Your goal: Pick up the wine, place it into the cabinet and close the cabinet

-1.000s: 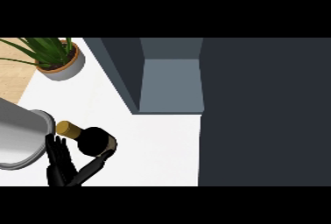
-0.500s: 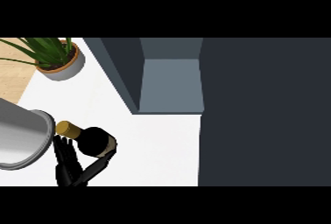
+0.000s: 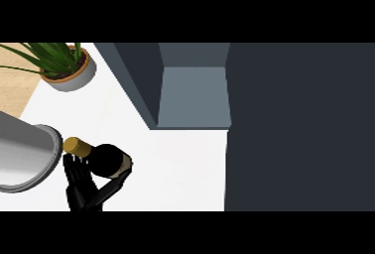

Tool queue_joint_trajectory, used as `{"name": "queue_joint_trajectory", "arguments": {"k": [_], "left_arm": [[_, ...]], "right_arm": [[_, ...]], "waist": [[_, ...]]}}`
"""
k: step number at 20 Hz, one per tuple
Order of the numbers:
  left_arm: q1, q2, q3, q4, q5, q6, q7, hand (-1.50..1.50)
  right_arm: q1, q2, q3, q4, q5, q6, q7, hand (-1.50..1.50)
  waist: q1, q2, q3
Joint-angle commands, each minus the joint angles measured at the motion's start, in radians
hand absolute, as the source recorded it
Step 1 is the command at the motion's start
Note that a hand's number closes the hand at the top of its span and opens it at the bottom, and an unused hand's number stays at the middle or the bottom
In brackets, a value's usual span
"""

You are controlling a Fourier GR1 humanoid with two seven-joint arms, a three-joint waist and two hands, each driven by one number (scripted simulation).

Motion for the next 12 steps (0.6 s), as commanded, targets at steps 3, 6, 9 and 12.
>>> {"name": "queue_joint_trajectory", "arguments": {"k": [3, 6, 9, 12], "left_arm": [[-0.147, 0.027, 0.063, 0.154, 0.021, -0.044, -0.005, -1.50], [-0.026, -0.008, 0.008, 0.081, 0.019, -0.081, -0.061, 1.50], [-0.085, -0.008, -0.001, 0.103, 0.024, -0.074, -0.035, 1.50], [-0.198, 0.018, 0.077, 0.338, 0.017, -0.161, -0.093, 1.50]], "right_arm": [[0.006, 0.022, 0.013, -0.002, 0.018, -0.009, -0.011, -1.50], [-0.019, -0.009, -0.015, -0.063, -0.032, -0.028, 0.071, -1.50], [-0.006, 0.020, 0.022, 0.024, 0.049, 0.009, -0.034, -1.50], [-0.047, 0.016, 0.026, 0.004, 0.027, -0.028, 0.027, -1.50]], "waist": [[-0.002, 0.000, 0.000], [0.001, -0.001, 0.000], [0.001, 0.000, 0.000], [-0.003, 0.001, -0.001]]}}
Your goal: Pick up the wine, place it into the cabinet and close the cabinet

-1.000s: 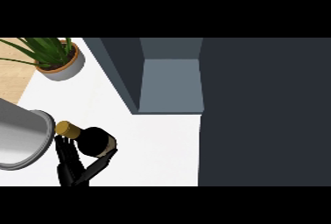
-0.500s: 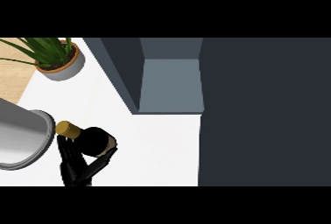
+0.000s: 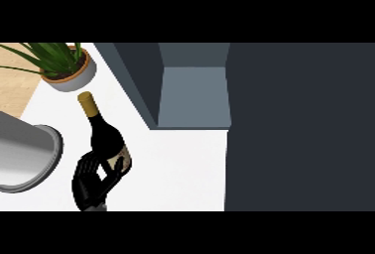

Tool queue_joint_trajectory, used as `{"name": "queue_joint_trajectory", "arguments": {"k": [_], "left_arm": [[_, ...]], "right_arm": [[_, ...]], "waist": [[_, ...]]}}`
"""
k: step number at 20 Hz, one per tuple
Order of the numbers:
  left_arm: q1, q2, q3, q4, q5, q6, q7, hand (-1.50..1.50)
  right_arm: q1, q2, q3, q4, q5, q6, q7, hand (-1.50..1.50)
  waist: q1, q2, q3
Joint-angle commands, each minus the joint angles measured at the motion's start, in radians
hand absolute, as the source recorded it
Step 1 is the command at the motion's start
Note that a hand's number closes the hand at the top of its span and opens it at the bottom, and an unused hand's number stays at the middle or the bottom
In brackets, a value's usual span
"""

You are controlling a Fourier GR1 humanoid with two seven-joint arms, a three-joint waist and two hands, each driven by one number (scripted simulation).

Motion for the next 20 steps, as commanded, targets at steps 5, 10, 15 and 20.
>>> {"name": "queue_joint_trajectory", "arguments": {"k": [5, 10, 15, 20], "left_arm": [[-0.077, -0.001, 0.015, 0.120, -0.020, -0.036, -0.042, 1.50], [-0.082, -0.021, -0.012, 0.202, -0.006, -0.011, -0.164, 1.50], [0.112, 0.043, -0.192, 0.115, -0.154, -0.338, -0.054, 1.50], [0.151, 0.088, -0.260, 0.018, -0.180, -0.472, -0.047, 1.50]], "right_arm": [[-0.041, -0.032, -0.052, 0.019, -0.067, 0.001, 0.032, -1.50], [-0.027, -0.017, -0.028, 0.008, -0.033, 0.003, 0.021, -1.50], [-0.028, -0.012, -0.026, -0.009, -0.023, -0.017, 0.039, -1.50], [-0.029, -0.008, -0.027, 0.041, 0.008, -0.001, -0.005, -1.50]], "waist": [[-0.001, 0.001, -0.002], [-0.003, 0.002, -0.002], [0.002, -0.001, -0.002], [0.005, 0.000, -0.002]]}}
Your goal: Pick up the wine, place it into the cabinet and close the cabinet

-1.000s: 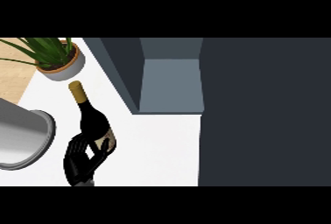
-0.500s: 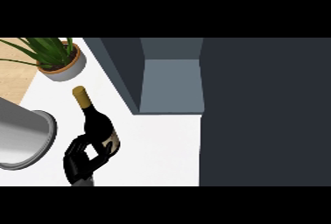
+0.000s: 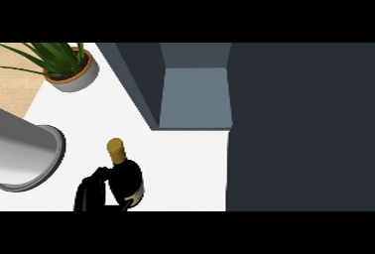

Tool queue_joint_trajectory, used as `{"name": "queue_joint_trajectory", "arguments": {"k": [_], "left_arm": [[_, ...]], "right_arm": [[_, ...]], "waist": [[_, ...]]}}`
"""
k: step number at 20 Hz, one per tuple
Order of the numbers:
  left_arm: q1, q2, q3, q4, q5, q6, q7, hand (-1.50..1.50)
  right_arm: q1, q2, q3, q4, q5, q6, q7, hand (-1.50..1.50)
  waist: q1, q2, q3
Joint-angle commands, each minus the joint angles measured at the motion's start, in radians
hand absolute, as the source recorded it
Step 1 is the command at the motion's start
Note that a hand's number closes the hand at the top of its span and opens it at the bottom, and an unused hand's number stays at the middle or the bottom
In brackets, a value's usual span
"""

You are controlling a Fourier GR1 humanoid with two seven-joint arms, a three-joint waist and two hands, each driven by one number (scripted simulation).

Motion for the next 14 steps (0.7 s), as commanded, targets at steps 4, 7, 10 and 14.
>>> {"name": "queue_joint_trajectory", "arguments": {"k": [4, 7, 10, 14], "left_arm": [[0.200, -0.011, -0.114, -0.213, -0.011, -0.135, 0.053, 1.50], [0.208, 0.040, -0.097, -0.409, 0.033, -0.107, 0.177, 1.50], [0.301, 0.025, -0.134, -0.559, 0.033, -0.081, 0.228, 1.50], [0.397, -0.015, -0.203, -0.736, 0.015, -0.019, 0.290, 1.50]], "right_arm": [[0.020, -0.010, -0.022, -0.020, -0.033, 0.008, 0.010, -1.50], [0.043, 0.014, 0.005, 0.002, 0.000, 0.020, -0.031, -1.50], [0.014, 0.002, -0.007, 0.009, -0.013, 0.014, -0.014, -1.50], [0.073, 0.040, 0.037, -0.030, 0.025, 0.017, -0.028, -1.50]], "waist": [[0.003, 0.005, -0.009], [0.001, 0.006, -0.009], [0.001, 0.007, -0.009], [0.002, 0.006, -0.009]]}}
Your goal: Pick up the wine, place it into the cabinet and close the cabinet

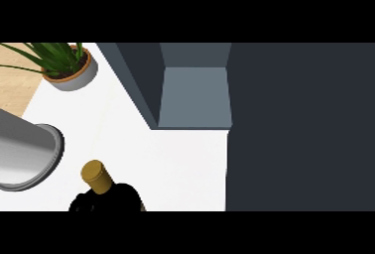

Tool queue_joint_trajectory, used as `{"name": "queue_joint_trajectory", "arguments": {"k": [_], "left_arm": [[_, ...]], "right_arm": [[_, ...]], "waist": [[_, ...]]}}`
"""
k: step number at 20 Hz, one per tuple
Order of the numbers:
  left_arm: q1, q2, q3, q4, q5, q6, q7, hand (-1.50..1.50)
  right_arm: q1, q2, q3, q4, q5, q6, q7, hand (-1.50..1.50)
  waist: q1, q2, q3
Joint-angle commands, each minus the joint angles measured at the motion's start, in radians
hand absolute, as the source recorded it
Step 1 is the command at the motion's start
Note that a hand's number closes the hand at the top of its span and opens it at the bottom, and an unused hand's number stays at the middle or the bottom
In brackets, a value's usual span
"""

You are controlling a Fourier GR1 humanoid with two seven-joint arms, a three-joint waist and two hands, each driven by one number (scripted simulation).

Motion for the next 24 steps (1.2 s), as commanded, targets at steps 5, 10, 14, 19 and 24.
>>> {"name": "queue_joint_trajectory", "arguments": {"k": [5, 10, 14, 19, 24], "left_arm": [[0.074, 0.000, -0.047, -0.405, 0.042, 0.121, 0.267, 1.50], [0.005, -0.088, -0.115, -0.481, -0.073, 0.285, 0.320, 1.50], [-0.094, -0.063, -0.037, -0.505, -0.012, 0.282, 0.437, 1.50], [-0.157, -0.141, -0.159, -0.501, -0.088, 0.426, 0.487, 1.50], [-0.413, -0.143, -0.116, -0.388, -0.081, 0.537, 0.530, 1.50]], "right_arm": [[0.013, 0.008, -0.008, 0.027, -0.009, 0.015, -0.022, -1.50], [-0.084, -0.034, -0.038, 0.003, -0.037, -0.035, 0.070, -1.50], [0.056, 0.041, 0.058, -0.030, 0.052, 0.016, -0.016, -1.50], [0.136, 0.036, 0.019, -0.049, 0.020, 0.055, -0.050, -1.50], [-0.029, 0.047, 0.070, 0.045, 0.100, -0.011, -0.024, -1.50]], "waist": [[-0.001, 0.001, -0.001], [-0.002, 0.002, -0.001], [-0.006, 0.001, -0.001], [-0.010, 0.001, -0.001], [-0.009, 0.003, -0.001]]}}
